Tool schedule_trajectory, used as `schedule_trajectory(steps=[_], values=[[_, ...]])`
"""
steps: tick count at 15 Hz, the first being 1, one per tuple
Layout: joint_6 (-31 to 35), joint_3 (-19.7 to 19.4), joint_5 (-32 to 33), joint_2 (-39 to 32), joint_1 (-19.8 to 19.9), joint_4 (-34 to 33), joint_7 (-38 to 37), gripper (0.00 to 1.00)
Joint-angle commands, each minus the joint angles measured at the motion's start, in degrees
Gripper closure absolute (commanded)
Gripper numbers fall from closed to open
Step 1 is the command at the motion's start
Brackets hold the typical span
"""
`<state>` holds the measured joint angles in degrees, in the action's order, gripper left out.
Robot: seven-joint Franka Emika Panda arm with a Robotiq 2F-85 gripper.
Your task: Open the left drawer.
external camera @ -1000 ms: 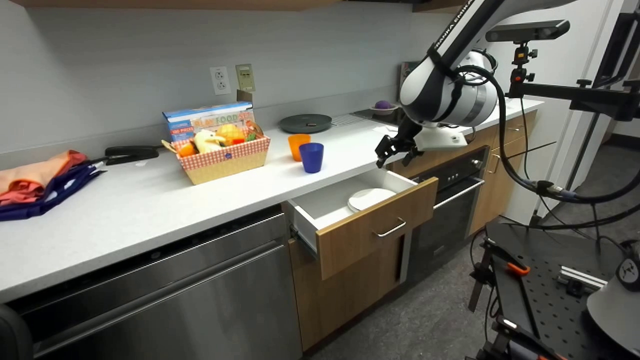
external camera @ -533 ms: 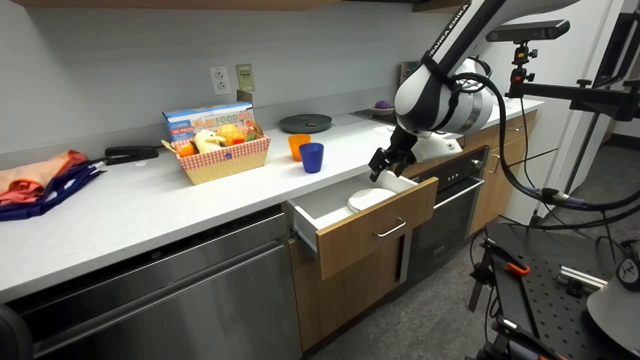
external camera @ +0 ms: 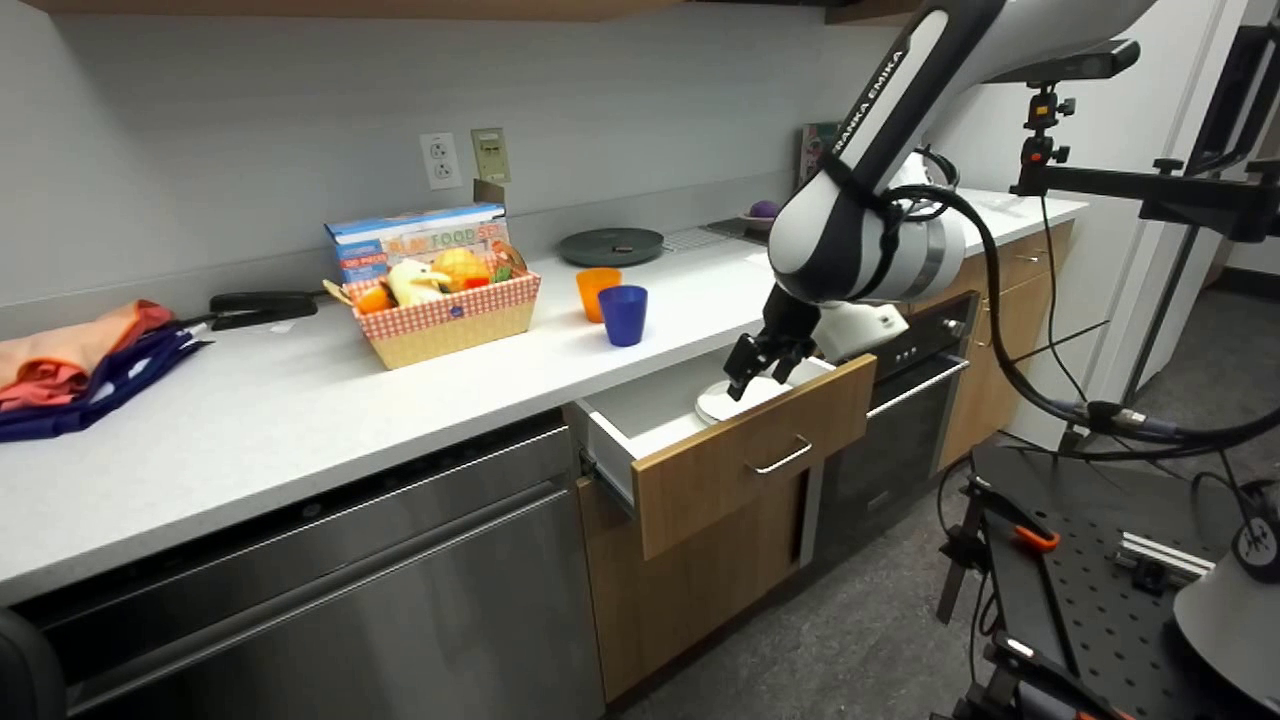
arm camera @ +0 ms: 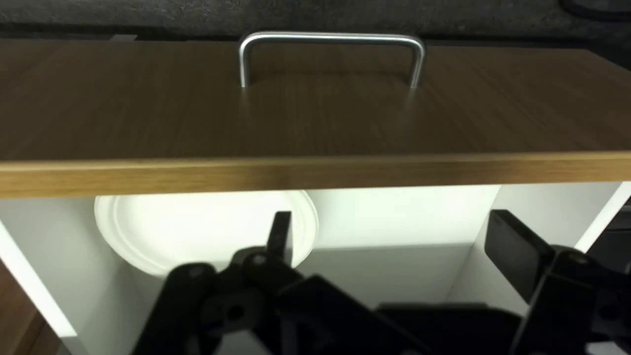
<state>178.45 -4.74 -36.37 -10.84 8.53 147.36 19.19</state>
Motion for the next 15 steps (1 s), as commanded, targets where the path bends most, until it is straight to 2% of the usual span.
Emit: schedule_trajectory(steps=[1,6,12,13,15], values=[[2.79,2.97,-2.44,-2.76,1.65,-1.8,1.56,0.0],[6.83,6.82,-4.61,-4.38,3.76,-2.44,0.83,0.0],[11.54,8.25,-3.92,-7.19,4.84,-0.83,-0.05,0.0],[10.85,7.8,-2.09,-12.67,7.41,-6.66,0.83,0.0],[10.72,6.99,-1.29,-15.3,7.91,-8.66,0.79,0.0]])
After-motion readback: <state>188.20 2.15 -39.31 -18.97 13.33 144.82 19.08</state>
